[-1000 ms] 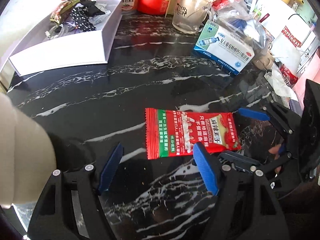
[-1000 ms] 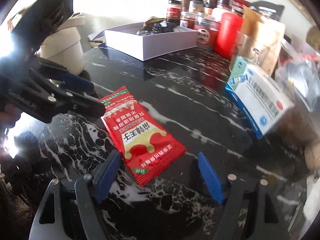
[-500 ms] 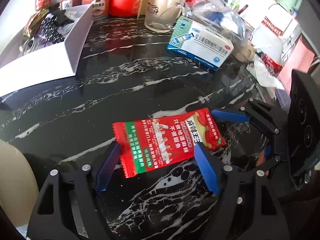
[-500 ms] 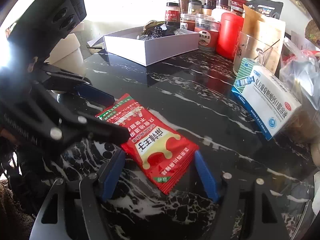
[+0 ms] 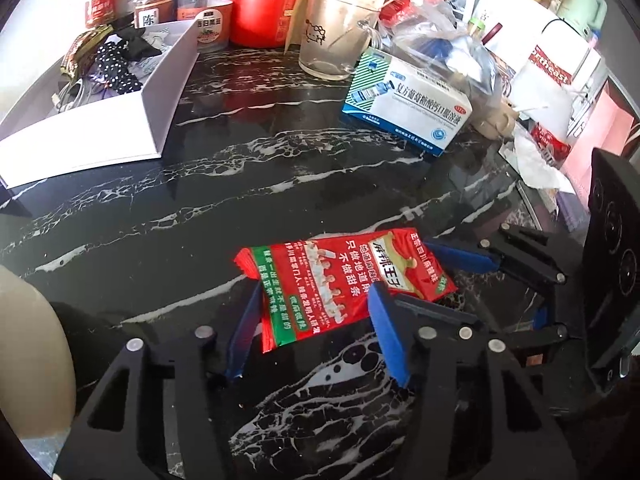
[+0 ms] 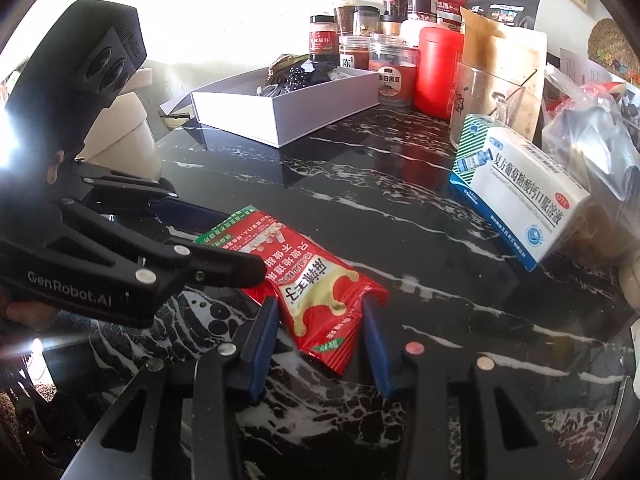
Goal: Organize objects
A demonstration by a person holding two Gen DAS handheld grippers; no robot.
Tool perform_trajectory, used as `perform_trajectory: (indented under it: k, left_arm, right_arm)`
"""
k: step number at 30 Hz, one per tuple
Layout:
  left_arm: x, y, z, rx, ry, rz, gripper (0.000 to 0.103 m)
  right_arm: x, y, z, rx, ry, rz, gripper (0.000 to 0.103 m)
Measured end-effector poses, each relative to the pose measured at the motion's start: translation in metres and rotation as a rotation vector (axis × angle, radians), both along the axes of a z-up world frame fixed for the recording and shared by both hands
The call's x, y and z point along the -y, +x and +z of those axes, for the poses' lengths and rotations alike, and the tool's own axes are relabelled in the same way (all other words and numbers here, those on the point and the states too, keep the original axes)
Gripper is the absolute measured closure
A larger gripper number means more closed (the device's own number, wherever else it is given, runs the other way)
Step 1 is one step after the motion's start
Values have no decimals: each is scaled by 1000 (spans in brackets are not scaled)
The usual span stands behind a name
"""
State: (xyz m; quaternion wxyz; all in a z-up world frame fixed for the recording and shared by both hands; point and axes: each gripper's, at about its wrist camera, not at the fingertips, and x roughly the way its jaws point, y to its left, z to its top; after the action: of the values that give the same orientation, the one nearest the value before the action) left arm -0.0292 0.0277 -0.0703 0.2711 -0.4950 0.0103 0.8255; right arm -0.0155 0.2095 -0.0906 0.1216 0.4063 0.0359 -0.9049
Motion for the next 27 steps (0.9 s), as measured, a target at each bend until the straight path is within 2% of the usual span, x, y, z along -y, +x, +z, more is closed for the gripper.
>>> perform_trajectory:
  k: [2,6,8,10,15,21,22,25,27]
  left_arm:
    - [1,1,2,-9,-7,11,55]
    - [1,2,2,-3,-23,0,56]
    - [1,1,1,0,-35,-9,52]
    - [3,-1,-1,21,-24,-17,41]
    - [11,0,-1,30,21,-50,37]
    - [1,8,-1,-18,-70,-169,31]
    - [-1,9,-1,-27,-80,-181,29]
    - [-7,10,-2,-49,-119,-203,29]
    - [-5,7,-1,-37,-108,-193,29]
  right_arm:
    - [1,1,1,-2,1,3,63]
    - [1,1,2,-4,-7,1,64]
    - [2,1,3,-5,-3,2,63]
    - [2,1,2,-7,2,2,63]
    - [0,1,1,1,-4,6,59]
    - [-5,-2,0,14,-6,32,56]
    - [-5,-2,-1,22,3,40,52]
    - [-2,-2,-1,23,59,79,50]
    - [0,-2,0,17,95,105,49]
